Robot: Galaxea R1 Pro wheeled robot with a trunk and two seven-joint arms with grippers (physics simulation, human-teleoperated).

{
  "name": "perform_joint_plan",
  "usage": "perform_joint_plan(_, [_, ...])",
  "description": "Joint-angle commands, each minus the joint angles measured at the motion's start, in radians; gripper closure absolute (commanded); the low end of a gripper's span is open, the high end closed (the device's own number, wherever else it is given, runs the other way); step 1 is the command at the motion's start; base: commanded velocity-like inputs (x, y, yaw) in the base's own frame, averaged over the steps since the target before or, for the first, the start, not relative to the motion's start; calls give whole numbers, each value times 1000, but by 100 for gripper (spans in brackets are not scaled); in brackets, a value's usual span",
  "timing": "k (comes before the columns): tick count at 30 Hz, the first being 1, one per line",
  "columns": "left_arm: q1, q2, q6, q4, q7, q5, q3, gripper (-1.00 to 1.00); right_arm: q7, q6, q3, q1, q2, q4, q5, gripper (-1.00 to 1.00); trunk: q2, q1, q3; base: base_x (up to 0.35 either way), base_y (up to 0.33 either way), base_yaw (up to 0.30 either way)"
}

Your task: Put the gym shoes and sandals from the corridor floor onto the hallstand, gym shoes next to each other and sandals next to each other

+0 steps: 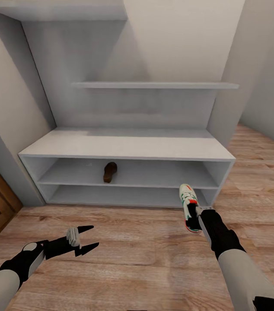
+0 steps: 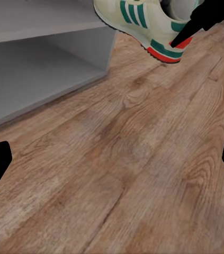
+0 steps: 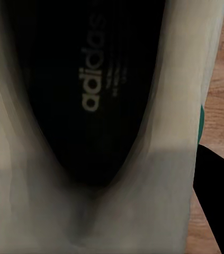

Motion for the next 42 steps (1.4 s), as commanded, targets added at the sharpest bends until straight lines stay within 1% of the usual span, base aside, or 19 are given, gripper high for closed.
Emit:
perform_joint_plan(1, [-1,1,-5,1,0,9,-9,-100,0,4,-1,0,0,0,3,100,0,0,-1,0,0,0])
perform_joint_plan(5, [-1,1,-5,1,0,9,-9,-100,0,3,-1,0,0,0,4,100,0,0,-1,43,0,0])
perform_joint_plan(10, [-1,1,-5,1,0,9,-10,-100,0,4,-2,0,0,-7,4,100,0,0,-1,230,0,0])
perform_joint_plan(18, [-1,1,-5,2,0,9,-10,-100,0,5,-2,0,-1,-10,4,100,0,0,-1,41,-11,0])
perform_joint_plan(33, [-1,0,-5,2,0,7,-11,-100,0,6,-4,0,-1,-9,3,100,0,0,-1,243,-201,0])
perform_joint_plan(38, [-1,0,-5,2,0,7,-11,-100,0,6,-4,0,-1,-9,3,100,0,0,-1,291,-52,0])
perform_joint_plan(42, [-1,0,-5,2,0,7,-11,-100,0,6,-4,0,-1,-9,3,100,0,0,-1,113,-6,0])
